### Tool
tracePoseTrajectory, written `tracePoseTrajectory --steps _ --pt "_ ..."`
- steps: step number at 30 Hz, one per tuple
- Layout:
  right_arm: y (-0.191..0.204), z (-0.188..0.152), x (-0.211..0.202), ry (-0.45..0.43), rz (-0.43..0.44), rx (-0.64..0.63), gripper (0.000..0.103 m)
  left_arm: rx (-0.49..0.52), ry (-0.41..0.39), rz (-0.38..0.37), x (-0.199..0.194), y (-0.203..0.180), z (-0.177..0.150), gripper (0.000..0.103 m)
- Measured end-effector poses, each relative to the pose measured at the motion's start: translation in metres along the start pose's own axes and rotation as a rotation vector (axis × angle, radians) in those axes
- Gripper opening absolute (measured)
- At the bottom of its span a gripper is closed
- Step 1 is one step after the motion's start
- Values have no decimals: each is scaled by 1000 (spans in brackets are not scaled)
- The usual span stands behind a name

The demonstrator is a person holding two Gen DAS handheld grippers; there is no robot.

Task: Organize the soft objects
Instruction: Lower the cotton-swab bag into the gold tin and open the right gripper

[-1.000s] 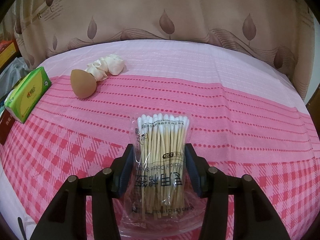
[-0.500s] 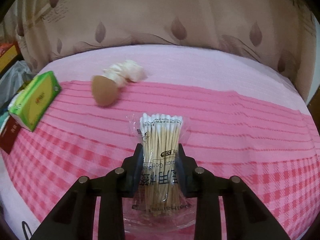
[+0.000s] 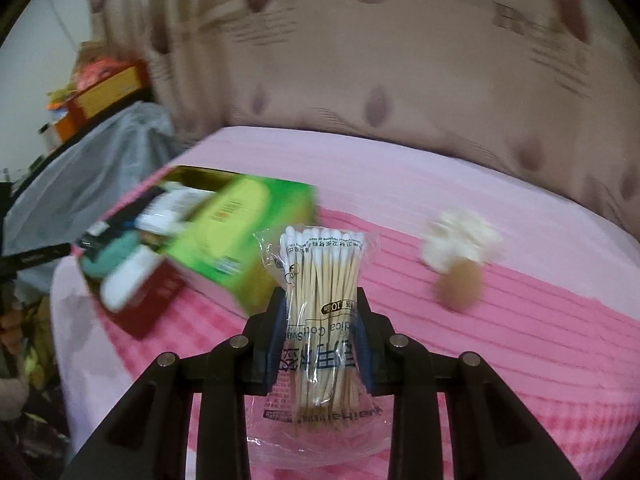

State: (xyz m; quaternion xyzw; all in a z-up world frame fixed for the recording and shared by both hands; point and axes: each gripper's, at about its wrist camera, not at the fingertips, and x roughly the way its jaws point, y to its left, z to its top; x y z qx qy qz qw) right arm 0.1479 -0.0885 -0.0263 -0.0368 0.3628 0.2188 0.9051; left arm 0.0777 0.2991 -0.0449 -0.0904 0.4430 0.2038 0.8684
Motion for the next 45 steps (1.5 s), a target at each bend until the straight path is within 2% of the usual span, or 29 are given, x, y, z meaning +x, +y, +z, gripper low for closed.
tracePoseTrajectory --steps 7,13,16,30,36,40,45 --pt "72 37 25 11 103 -105 28 -41 -3 27 0 10 0 54" --pt "114 58 51 27 166 -131 28 -54 -8 49 -1 14 1 54" --pt "133 65 68 36 169 -140 28 -70 -8 55 -1 18 1 54" --pt "152 81 135 105 131 -101 28 -71 -12 66 1 18 2 54" --pt "157 77 138 109 126 -128 39 -49 -17 60 2 14 3 54" --pt "153 74 125 92 133 -126 59 -38 -19 60 1 11 3 54" --pt "143 67 98 56 155 -109 62 -34 -12 65 1 10 2 54"
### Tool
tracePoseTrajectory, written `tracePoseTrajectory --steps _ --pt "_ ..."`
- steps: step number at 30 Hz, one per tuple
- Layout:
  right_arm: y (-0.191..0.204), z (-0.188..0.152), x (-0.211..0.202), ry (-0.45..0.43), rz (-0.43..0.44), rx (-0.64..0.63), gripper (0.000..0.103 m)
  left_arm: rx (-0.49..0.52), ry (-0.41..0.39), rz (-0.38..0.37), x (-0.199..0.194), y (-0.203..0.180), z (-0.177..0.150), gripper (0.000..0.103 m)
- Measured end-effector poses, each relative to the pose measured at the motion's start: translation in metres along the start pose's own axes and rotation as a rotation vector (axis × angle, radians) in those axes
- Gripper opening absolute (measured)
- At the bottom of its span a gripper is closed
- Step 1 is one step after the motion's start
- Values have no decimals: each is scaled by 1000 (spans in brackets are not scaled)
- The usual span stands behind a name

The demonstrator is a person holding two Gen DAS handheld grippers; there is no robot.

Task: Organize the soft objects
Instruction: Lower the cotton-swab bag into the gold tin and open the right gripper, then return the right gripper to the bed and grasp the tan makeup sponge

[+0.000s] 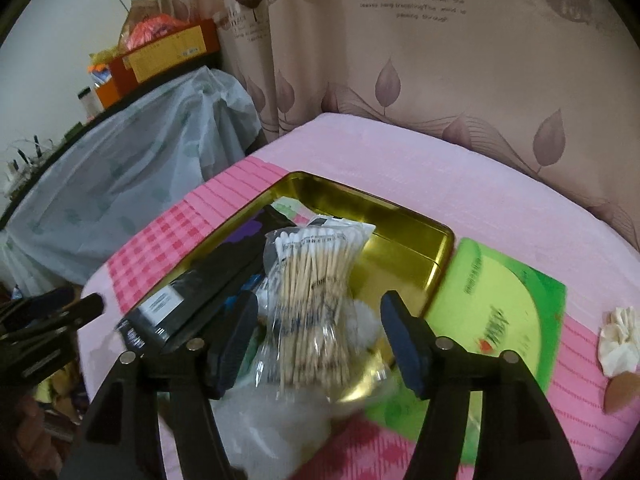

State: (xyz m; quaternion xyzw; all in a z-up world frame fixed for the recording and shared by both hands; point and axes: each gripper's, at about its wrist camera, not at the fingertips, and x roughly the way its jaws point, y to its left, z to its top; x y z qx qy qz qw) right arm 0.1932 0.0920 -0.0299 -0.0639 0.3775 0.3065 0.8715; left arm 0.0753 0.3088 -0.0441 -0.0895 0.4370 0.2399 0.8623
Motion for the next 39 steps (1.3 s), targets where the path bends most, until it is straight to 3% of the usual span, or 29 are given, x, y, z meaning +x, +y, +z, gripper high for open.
tracePoseTrajectory --steps 5,9,14,19,27,33,36,39 --pt "-17 -22 -42 -54 -32 -2 64 -4 -1 -2 0 0 0 54" --pt "-48 -44 -75 -87 -130 0 64 0 -4 -7 -1 0 0 54" --pt "-116 -73 -107 -108 -278 68 64 6 -12 -8 -3 -1 -1 54" --pt "-183 -97 -112 -69 -356 188 62 19 -21 -8 -4 -4 -2 54" --pt "-230 -108 -82 2 -376 265 53 53 -13 -1 1 -12 -2 54" --pt "-244 -105 -68 22 -371 284 51 90 -31 2 0 -20 -4 54" --pt "-247 -104 -64 26 -373 285 40 103 -27 5 1 -23 -4 54" --pt "-249 -104 -65 17 -361 298 39 102 -35 1 1 -23 -4 54"
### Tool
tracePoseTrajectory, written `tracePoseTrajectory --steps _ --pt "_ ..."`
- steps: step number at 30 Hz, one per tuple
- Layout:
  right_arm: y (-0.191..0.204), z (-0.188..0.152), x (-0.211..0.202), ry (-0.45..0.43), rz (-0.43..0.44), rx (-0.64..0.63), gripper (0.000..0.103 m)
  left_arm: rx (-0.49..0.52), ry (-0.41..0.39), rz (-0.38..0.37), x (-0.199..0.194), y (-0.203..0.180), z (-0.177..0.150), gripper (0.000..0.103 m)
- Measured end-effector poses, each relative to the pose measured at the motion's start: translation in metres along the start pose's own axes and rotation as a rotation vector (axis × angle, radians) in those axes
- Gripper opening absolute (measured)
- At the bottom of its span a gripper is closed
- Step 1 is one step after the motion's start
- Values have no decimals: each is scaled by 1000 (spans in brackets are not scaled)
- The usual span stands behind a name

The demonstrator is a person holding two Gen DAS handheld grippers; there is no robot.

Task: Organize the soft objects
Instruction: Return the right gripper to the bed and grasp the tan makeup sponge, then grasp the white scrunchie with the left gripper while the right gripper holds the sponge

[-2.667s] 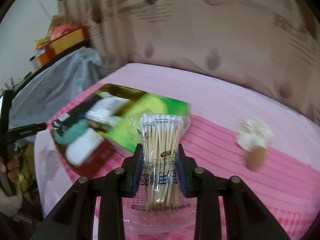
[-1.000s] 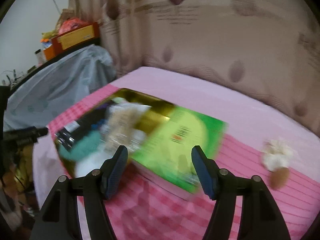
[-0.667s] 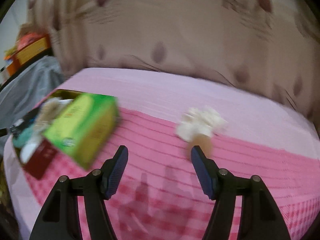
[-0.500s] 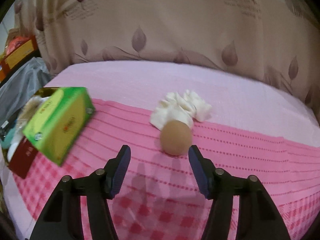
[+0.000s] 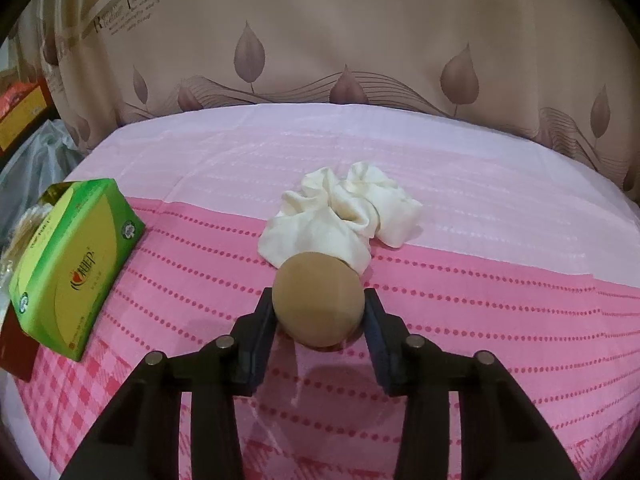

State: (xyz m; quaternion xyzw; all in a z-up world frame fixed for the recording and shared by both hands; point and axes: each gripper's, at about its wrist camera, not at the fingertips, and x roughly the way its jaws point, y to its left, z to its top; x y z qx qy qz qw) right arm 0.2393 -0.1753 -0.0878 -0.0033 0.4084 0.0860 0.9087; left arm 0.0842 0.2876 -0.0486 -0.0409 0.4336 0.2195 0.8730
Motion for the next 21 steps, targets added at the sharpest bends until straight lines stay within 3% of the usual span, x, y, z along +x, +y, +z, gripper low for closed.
tracePoseTrajectory --steps 10,14,21 --pt "-27 -30 -36 -42 28 50 38 75 -94 40 -25 -22 -4 54" --pt "-44 -42 -50 -55 -8 32 38 109 -107 -30 -44 -48 -10 54" --pt "-91 -53 -71 -81 -93 55 38 236 -114 -241 -81 -133 -21 54"
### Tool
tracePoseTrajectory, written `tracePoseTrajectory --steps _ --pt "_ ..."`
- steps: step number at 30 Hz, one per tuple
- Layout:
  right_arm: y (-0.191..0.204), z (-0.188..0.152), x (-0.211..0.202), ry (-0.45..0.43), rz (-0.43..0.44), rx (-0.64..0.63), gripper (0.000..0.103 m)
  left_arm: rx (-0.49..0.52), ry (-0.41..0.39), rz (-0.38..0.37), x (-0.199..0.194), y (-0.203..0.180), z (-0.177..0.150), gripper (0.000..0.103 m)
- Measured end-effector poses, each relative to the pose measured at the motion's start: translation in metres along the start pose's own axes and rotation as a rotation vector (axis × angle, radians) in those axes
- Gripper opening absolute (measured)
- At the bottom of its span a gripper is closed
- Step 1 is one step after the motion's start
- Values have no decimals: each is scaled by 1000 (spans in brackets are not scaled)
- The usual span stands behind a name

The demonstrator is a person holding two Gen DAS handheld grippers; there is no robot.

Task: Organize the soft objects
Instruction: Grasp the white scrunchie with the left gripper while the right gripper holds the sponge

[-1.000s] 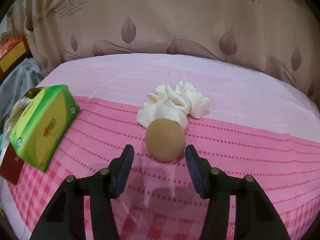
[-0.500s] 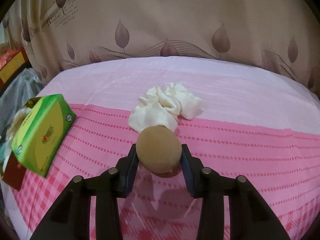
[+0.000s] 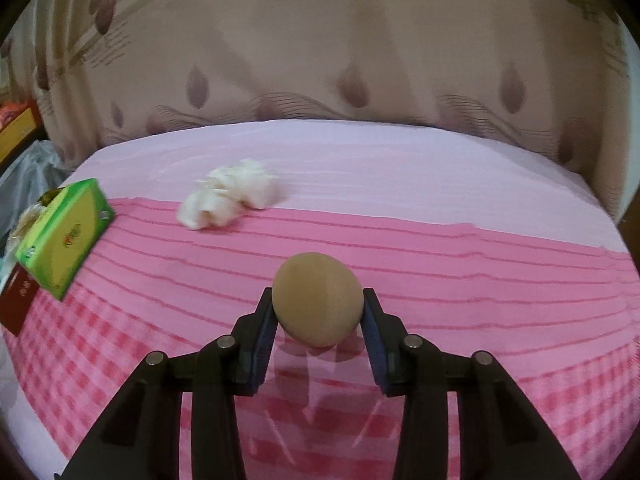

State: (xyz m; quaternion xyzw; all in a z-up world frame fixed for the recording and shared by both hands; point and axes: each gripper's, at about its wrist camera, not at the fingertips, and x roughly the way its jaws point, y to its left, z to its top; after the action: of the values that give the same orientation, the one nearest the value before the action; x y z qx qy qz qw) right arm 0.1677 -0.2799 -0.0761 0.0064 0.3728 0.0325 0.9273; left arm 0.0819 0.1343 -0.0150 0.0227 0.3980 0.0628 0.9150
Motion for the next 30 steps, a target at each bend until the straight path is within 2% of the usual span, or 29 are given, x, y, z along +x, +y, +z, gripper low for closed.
tracePoseTrajectory --steps 6,13,20,23,30 --pt "-38 -7 -3 17 -60 59 38 121 -25 -140 0 -82 15 55" --pt "-53 -5 -8 10 -112 19 38 205 2 -227 23 -155 29 55" --pt "-92 -4 -9 9 -164 70 38 257 11 -249 48 -202 40 55" --pt "-104 -7 -8 19 -177 85 38 297 18 -234 66 -223 43 55" --pt "-113 -10 0 48 -153 125 38 352 37 -271 98 -260 51 55"
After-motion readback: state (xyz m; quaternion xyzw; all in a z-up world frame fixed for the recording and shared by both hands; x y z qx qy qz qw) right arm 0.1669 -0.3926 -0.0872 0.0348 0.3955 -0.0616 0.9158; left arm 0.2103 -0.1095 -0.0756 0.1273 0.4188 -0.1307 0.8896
